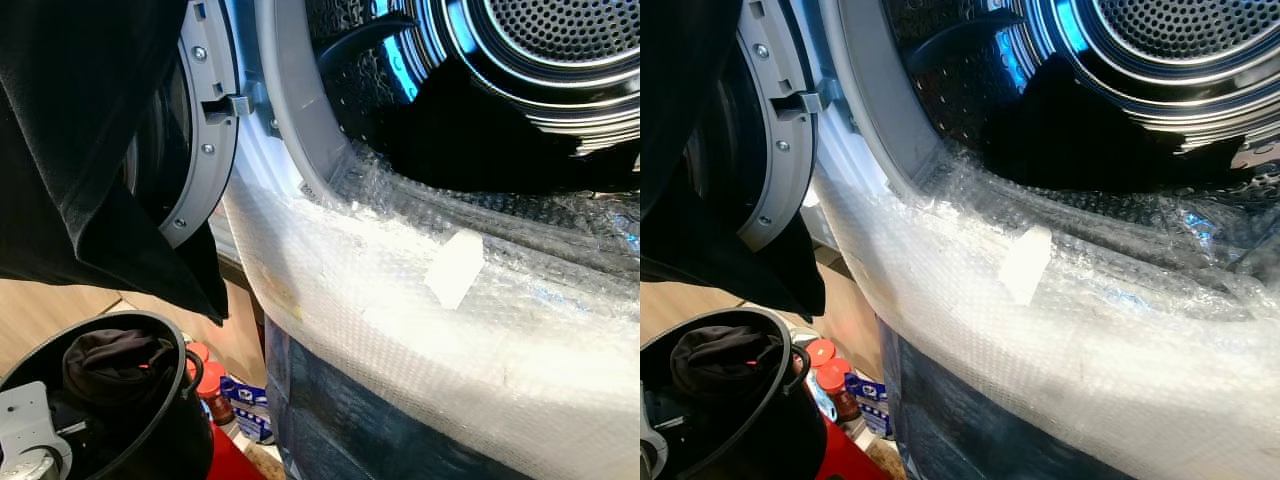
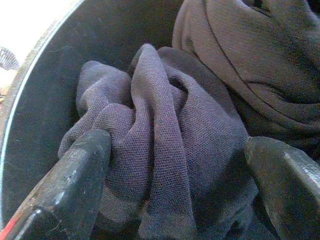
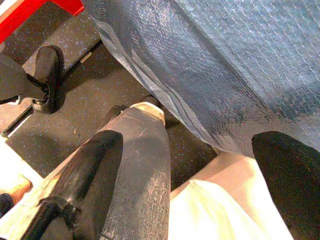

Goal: Clothes washing

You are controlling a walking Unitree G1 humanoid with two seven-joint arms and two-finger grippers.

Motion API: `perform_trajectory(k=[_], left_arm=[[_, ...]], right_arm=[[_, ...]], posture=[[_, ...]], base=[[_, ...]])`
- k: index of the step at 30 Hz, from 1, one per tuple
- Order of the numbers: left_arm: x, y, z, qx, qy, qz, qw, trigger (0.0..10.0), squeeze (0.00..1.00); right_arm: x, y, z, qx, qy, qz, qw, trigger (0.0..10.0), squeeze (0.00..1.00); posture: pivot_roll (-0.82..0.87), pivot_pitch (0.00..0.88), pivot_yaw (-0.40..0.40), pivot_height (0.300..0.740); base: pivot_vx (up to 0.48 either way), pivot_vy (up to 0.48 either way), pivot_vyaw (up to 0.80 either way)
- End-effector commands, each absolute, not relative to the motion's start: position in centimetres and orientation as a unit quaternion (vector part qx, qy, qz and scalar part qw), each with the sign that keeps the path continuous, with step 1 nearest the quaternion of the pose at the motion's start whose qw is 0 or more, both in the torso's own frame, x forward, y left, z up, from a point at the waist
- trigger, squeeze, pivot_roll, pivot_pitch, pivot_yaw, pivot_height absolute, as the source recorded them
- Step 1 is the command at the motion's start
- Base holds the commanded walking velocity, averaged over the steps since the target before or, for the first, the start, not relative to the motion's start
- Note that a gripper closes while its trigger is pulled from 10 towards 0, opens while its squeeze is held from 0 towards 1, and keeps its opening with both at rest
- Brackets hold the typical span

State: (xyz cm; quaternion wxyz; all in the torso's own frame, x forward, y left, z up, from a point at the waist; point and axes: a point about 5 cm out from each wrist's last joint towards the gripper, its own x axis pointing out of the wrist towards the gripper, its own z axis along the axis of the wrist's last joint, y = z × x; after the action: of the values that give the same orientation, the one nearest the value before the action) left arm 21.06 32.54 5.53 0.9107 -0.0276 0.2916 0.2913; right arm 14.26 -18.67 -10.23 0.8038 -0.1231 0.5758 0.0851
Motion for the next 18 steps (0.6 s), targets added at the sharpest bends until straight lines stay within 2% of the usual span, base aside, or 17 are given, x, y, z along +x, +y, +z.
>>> perform_trajectory(k=[1,5,18], left_arm=[[20.8,32.5,4.8,-0.035,0.311,0.285,0.906,10.0,0.0],[20.7,31.8,4.3,-0.038,0.332,0.255,0.907,10.0,0.0],[19.7,33.9,4.3,-0.048,0.326,0.34,0.881,10.0,0.0]], right_arm=[[13.0,-18.8,-10.6,-0.127,0.594,0.088,0.789,10.0,0.0],[12.9,-19.0,-10.7,-0.127,0.595,0.086,0.789,10.0,0.0],[13.1,-19.0,-10.6,-0.129,0.593,0.09,0.79,10.0,0.0]], posture=[[0.04,0.047,0.015,0.74],[0.04,0.045,0.014,0.74],[0.04,0.047,0.008,0.74]], base=[[0.0,0.0,0.0],[0.0,0.0,0.0],[0.0,0.0,0.0]])
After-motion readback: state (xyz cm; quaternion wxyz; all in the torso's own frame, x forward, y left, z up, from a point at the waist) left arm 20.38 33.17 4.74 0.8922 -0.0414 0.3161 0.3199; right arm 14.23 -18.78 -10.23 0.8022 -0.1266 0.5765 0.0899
